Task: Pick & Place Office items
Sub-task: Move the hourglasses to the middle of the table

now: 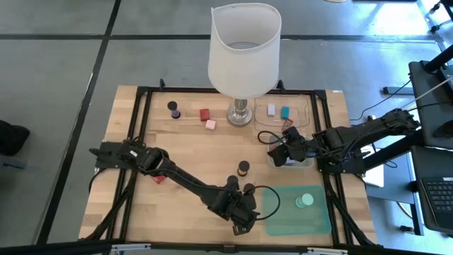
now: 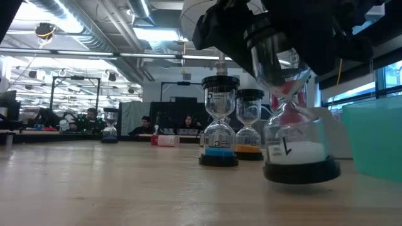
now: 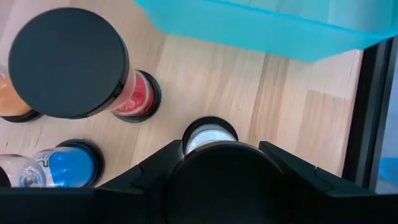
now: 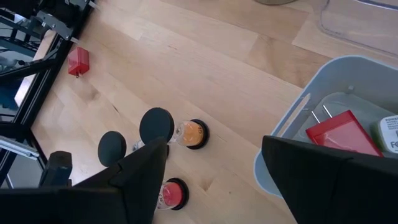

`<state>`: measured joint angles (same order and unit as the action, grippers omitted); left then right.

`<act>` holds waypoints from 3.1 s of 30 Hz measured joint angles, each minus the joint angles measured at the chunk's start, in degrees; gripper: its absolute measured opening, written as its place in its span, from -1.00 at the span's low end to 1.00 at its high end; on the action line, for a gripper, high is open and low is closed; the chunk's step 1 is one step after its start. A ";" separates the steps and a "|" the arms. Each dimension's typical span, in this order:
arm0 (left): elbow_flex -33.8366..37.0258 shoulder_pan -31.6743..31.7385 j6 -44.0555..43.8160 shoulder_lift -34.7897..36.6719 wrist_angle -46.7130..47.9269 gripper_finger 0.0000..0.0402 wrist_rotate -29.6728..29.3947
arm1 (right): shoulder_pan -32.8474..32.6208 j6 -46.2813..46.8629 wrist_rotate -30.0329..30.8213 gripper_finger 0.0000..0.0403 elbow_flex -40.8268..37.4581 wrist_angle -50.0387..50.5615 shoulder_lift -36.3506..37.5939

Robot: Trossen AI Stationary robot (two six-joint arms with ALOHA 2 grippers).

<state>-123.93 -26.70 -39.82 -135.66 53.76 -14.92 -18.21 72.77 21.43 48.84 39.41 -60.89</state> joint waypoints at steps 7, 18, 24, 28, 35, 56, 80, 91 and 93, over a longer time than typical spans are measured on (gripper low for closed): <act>0.01 0.00 0.09 0.00 0.33 0.03 0.00 | 0.01 0.00 0.00 0.33 0.02 0.01 0.01; 0.01 0.07 -0.60 0.02 0.44 0.03 -0.03 | 0.00 0.00 0.00 0.33 0.00 0.01 0.01; 0.01 0.07 -0.76 0.04 0.44 0.06 -0.39 | 0.00 0.00 0.00 0.33 0.00 0.01 -0.01; 0.01 0.07 -0.74 0.07 0.43 0.15 -0.43 | 0.01 0.00 0.02 0.33 0.02 0.01 0.01; -0.52 0.07 1.82 0.52 0.20 0.31 -1.92 | 0.01 0.00 0.00 0.33 0.00 0.01 -0.01; -2.48 -2.18 11.92 21.15 1.82 0.36 -15.57 | 0.00 0.00 0.00 0.33 0.01 -0.01 0.00; 7.23 -1.08 -5.97 28.91 34.14 0.39 -21.61 | 0.00 0.00 0.00 0.33 0.01 -0.05 0.00; 47.97 12.53 -6.29 59.00 14.30 0.39 -14.98 | 0.01 0.00 0.00 0.33 0.00 -0.18 0.00; 54.45 16.69 -6.14 64.67 10.82 0.39 -13.55 | -0.01 0.00 0.00 0.33 0.00 -0.21 -0.01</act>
<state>-69.48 -10.00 -45.95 -70.98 64.58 -28.47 -18.22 72.77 21.43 48.84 39.20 -60.90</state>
